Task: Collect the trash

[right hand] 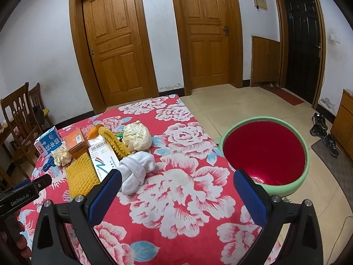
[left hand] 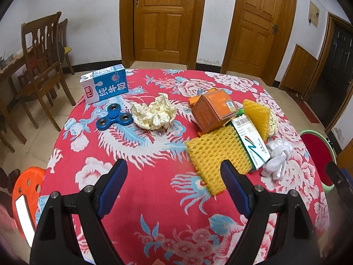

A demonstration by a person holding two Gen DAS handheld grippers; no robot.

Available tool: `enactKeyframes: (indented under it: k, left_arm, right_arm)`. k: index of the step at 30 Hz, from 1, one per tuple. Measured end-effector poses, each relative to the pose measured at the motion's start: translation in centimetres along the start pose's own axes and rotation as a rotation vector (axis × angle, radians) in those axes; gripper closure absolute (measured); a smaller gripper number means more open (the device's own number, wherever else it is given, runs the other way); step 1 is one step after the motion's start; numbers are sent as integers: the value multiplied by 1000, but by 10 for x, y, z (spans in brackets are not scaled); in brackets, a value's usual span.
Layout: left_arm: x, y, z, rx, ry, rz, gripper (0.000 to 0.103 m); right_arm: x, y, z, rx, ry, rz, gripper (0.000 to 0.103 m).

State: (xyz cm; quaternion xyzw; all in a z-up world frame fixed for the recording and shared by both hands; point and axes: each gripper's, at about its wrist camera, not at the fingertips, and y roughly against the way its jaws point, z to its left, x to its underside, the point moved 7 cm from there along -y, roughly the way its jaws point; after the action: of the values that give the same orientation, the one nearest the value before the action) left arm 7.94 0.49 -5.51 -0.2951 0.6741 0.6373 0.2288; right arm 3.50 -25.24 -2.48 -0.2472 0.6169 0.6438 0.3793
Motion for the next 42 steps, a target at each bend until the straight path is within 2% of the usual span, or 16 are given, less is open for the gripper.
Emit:
enactKeyframes:
  k: [8, 17, 26, 28, 32, 35, 37, 41, 42]
  left_arm:
    - [-10, -17, 1, 5, -16, 17, 17]
    - [-35, -44, 31, -33, -15, 20, 17]
    - [-45, -88, 37, 3, -38, 75, 19]
    - [-46, -98, 36, 14, -50, 96, 20]
    - [-45, -113, 36, 40, -55, 132, 35]
    - [-43, -120, 37, 59, -42, 154, 46]
    - [-43, -121, 37, 65, -37, 148, 50]
    - [-43, -120, 39, 81, -11, 144, 67]
    - [-43, -119, 38, 95, -4, 147, 72]
  right_arm:
    - [4, -33, 4, -31, -21, 79, 0]
    - [7, -60, 27, -58, -5, 146, 0]
    - [9, -82, 47, -19, 29, 185, 0]
    - [10, -87, 48, -10, 23, 199, 0]
    - [14, -96, 48, 16, -1, 219, 1]
    - [17, -101, 47, 4, -30, 240, 12]
    - [18, -103, 47, -20, -47, 252, 24]
    - [17, -103, 52, -57, -40, 248, 40]
    - [16, -102, 53, -62, -35, 245, 48]
